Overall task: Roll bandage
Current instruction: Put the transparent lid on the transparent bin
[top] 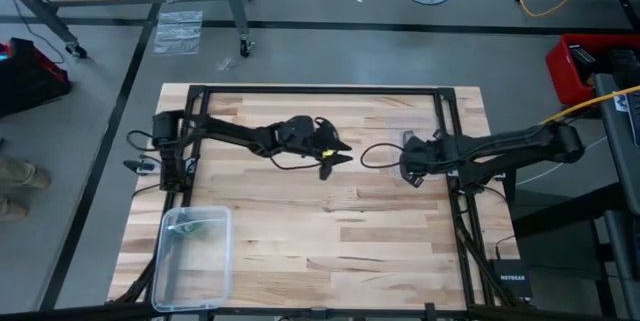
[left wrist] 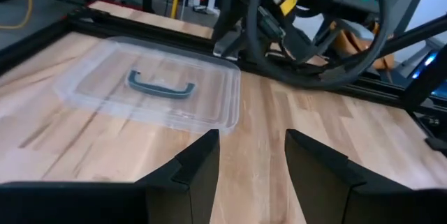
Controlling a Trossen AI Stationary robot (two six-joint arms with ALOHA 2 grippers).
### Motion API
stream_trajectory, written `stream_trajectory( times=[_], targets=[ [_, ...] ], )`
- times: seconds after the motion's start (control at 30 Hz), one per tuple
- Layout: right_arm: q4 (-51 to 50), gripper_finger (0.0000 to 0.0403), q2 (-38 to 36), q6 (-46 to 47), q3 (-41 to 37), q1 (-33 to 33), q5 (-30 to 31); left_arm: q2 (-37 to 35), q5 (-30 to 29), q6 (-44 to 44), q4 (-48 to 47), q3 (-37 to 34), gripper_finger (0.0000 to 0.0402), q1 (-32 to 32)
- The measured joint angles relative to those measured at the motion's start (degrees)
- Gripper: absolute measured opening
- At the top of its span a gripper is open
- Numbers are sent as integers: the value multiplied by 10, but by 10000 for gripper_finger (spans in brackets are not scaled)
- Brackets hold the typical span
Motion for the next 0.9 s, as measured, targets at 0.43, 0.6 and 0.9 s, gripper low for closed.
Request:
stream_trajectory(
  times=[0.43,0.6,0.9],
  targets=[
    [73,122,0,102,-105,-1,-27,156,29,8,-4,141,155,0],
    [81,122,-2,105,-110,-1,-30,198,38,9,-4,187,155,0],
    [79,122,-60,144,-110,-1,-33,267,42,18,5,286,155,1]
  ],
)
